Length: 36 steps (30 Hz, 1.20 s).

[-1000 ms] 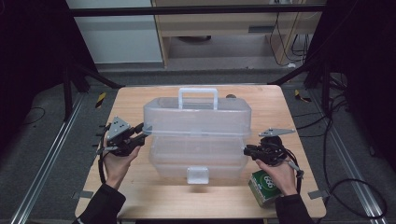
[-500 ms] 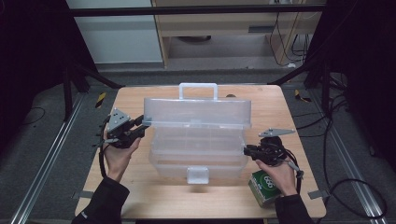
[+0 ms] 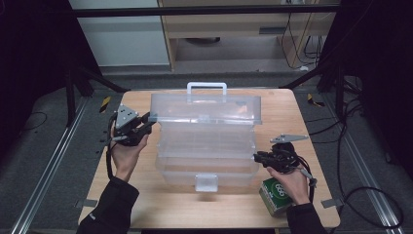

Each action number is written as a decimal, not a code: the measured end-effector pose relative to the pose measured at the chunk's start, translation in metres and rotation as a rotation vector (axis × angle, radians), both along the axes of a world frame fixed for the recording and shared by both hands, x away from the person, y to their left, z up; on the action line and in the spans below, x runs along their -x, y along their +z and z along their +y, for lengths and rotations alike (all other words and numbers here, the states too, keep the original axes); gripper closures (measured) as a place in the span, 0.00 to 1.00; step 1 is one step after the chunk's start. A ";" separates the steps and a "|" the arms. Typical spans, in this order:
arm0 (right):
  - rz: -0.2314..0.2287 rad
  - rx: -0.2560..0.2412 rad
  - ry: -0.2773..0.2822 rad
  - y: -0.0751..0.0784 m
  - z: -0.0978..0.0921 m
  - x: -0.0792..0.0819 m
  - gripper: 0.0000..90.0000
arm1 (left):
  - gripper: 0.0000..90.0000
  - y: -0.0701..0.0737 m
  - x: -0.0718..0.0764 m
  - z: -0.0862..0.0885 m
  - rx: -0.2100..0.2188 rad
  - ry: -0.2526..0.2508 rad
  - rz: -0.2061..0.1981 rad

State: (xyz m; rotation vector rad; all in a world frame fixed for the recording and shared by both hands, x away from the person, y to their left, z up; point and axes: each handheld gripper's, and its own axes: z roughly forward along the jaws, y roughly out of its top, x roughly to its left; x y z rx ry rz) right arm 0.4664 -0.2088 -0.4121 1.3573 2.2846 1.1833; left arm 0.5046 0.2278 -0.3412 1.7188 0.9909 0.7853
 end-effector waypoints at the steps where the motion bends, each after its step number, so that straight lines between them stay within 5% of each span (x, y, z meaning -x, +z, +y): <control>1: 0.002 -0.003 -0.001 0.000 0.000 0.000 0.83 | 0.85 0.001 -0.001 -0.001 0.003 0.002 -0.001; 36: -0.024 0.030 -0.016 0.001 0.002 -0.003 0.85 | 0.87 0.013 -0.022 -0.009 0.045 0.082 0.028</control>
